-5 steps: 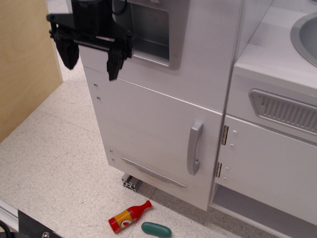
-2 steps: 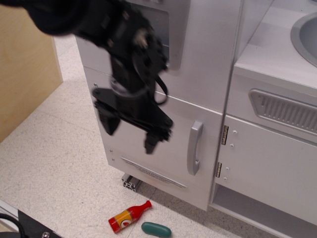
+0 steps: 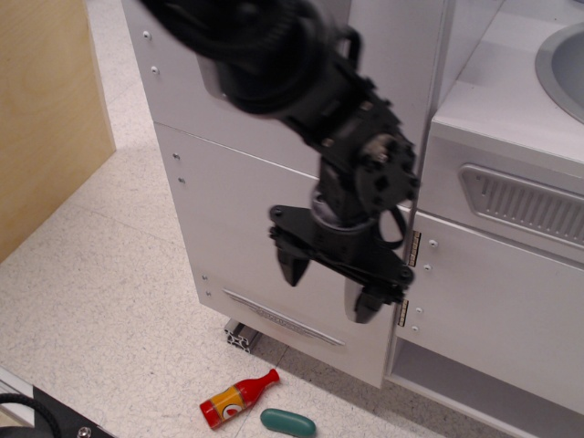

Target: Open low fridge

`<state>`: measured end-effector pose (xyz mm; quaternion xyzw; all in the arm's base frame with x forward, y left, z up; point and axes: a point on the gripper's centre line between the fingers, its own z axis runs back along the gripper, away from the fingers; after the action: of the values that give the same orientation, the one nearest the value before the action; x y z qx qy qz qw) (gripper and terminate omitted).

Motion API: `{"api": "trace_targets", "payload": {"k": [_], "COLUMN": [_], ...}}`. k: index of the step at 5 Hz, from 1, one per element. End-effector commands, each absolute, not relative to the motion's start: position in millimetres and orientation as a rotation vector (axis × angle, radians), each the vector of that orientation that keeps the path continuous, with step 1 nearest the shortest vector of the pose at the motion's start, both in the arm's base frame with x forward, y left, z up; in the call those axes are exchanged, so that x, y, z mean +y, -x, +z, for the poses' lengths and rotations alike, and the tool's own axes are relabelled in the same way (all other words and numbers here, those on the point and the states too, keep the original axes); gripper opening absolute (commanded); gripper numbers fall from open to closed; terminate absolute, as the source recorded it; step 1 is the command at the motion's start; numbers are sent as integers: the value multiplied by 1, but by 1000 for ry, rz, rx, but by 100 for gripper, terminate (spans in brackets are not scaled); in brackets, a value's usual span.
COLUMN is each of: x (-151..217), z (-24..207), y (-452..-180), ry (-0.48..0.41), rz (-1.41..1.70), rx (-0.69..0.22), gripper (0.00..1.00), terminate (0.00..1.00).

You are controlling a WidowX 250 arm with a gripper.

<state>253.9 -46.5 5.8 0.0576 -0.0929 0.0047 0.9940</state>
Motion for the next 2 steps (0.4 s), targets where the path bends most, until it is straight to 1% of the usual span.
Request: {"api": "trace_targets", "payload": {"k": [1, 2], "x": [-47, -35], "z": [0, -9], "y": [-293, -307], "ry": [-126, -163], "rz": [54, 100], "rx": [-304, -310], "gripper": [100, 100], "terminate": [0, 0]}}
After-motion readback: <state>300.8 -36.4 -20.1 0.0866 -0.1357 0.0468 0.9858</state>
